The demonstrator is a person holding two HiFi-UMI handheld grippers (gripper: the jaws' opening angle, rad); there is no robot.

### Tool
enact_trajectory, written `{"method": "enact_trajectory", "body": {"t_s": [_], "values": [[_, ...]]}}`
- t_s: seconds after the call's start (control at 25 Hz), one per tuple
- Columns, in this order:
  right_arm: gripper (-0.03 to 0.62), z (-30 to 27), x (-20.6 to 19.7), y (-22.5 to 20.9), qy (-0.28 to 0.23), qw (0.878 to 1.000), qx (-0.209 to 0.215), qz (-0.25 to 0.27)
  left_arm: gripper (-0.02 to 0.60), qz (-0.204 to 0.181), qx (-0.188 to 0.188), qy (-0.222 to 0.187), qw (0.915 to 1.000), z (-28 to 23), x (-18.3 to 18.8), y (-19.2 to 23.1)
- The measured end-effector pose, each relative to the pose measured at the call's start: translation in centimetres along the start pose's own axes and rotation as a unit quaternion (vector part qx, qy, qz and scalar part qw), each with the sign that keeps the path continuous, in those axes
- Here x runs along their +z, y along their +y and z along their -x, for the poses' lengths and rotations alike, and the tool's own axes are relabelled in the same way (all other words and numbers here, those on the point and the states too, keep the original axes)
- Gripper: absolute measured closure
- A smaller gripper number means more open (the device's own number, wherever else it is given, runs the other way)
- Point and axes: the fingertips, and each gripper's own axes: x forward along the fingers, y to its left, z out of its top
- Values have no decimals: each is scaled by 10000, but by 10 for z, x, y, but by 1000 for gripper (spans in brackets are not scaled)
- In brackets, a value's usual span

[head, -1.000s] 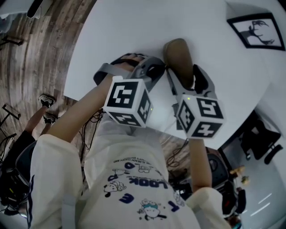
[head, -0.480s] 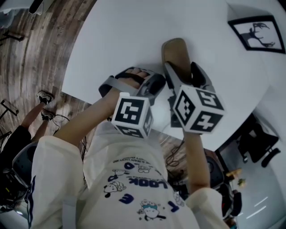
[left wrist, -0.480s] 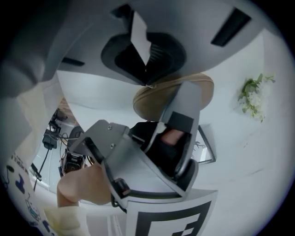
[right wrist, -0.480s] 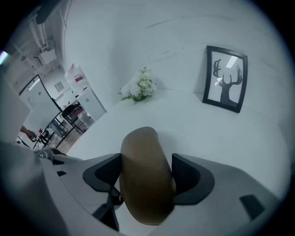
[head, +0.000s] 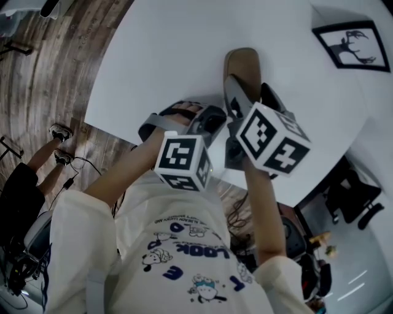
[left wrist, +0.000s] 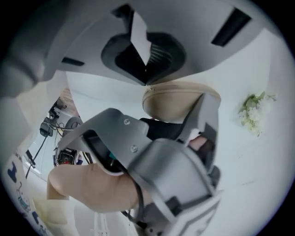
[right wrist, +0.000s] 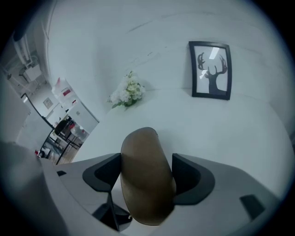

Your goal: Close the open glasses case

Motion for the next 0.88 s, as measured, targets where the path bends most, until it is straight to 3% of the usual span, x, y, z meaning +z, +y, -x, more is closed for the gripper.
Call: {"method": "enact_trajectory", "body": {"t_s": [0.16, 0.32, 0.48, 0.56, 0.64, 0.76, 0.88], "values": [[271, 1, 7, 6, 60, 9977, 594, -324, 580, 434, 142, 71, 9989, 25, -22, 28], [270, 12, 18, 7, 2, 9960, 891, 43, 580, 545, 549, 237, 9967, 49, -51, 69], [270, 22, 34, 15, -70, 9866, 1167, 1136, 580, 612, 960, 342, 9929, 66, -69, 113], [270, 25, 39, 24, -55, 9683, 1286, 2143, 580, 618, 1036, 332, 9921, 70, -72, 132], [270, 26, 41, 38, 21, 9266, 1378, 3499, 580, 609, 1064, 313, 9920, 72, -74, 147], [270, 18, 38, 52, 153, 8355, 1190, 5363, 580, 543, 1029, 316, 9927, 74, -76, 159], [270, 2, 29, 55, 359, 7368, 874, 6695, 580, 480, 930, 279, 9941, 77, -77, 159]]}}
